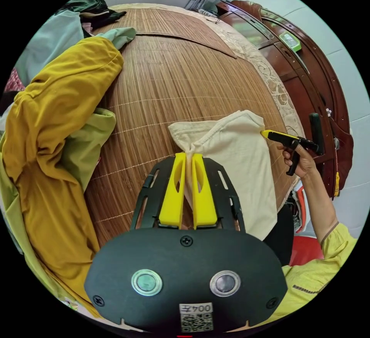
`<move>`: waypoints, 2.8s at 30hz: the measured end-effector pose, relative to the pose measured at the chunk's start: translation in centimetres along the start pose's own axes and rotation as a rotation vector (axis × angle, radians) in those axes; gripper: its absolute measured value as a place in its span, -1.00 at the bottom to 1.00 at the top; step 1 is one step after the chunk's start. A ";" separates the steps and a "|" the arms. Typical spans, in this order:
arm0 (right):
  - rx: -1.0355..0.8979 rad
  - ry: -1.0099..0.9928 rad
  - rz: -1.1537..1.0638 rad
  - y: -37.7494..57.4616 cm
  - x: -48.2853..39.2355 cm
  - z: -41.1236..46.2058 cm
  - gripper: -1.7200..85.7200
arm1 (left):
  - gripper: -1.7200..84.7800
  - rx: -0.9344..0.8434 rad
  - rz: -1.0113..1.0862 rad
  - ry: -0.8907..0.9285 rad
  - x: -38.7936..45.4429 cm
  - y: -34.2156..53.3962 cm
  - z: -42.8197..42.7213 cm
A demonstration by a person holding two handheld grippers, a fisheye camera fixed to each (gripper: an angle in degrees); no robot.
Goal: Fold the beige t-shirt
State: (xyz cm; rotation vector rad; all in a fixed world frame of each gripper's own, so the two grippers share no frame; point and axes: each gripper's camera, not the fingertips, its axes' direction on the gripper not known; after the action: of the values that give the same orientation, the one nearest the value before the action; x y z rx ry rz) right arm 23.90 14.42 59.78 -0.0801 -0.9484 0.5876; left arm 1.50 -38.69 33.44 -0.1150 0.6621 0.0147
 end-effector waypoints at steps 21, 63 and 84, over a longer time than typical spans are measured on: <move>0.100 -0.021 -0.248 27.8 -6.6 0.1 -0.84 | -0.95 0.140 0.186 -0.134 11.8 21.2 -7.5; 0.056 0.496 -1.057 63.3 -16.2 29.1 -0.77 | -0.74 0.220 -0.752 0.734 -5.2 50.3 -13.3; 0.070 0.744 -1.376 72.1 -17.0 37.9 -0.83 | -0.67 0.206 -0.798 0.732 -7.7 51.5 -14.3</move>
State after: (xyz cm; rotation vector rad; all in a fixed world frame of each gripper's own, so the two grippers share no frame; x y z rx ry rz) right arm -44.90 59.45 46.94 0.3797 -0.1020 -0.6697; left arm -15.90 11.11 21.72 -0.1812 1.3020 -0.8986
